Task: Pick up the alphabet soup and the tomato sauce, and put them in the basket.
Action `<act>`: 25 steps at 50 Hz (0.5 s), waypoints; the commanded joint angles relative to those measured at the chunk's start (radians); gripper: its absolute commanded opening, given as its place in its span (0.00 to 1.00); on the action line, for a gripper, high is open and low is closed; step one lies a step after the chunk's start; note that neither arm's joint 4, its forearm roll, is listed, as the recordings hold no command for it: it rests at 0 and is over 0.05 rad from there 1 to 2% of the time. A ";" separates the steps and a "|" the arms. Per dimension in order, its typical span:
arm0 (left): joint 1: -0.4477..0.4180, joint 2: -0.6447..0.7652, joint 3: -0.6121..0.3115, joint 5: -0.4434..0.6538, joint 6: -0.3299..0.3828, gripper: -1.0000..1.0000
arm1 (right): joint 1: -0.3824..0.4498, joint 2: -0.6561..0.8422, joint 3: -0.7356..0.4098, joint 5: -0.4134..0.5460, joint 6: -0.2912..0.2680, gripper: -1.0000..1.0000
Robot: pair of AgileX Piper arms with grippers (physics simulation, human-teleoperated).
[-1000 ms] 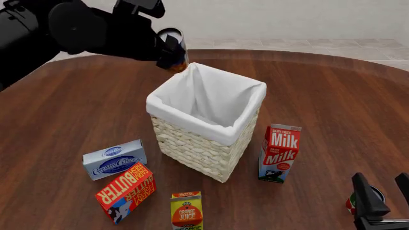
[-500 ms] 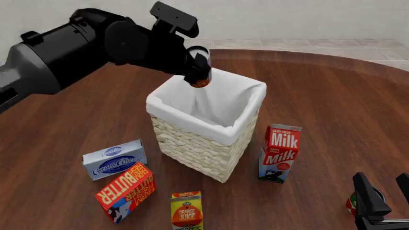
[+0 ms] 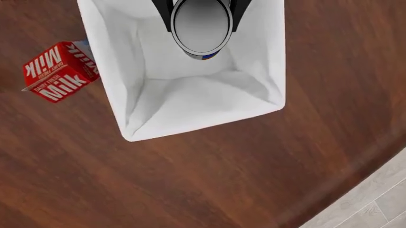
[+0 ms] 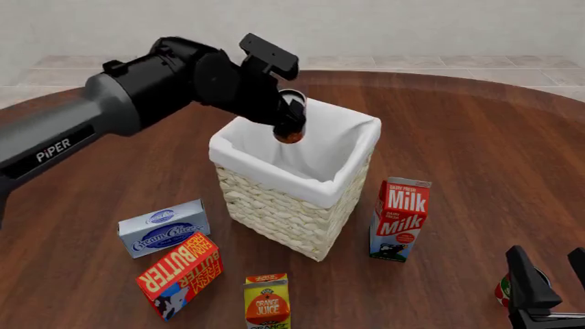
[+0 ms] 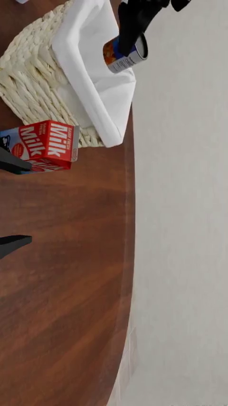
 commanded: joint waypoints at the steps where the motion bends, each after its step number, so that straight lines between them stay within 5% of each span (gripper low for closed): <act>1: 0.000 0.046 -0.017 -0.005 0.027 0.00 | -0.002 -0.001 0.000 -0.003 0.005 1.00; 25: -0.020 0.089 0.019 -0.036 0.021 0.00 | -0.011 0.000 -0.001 -0.001 0.014 1.00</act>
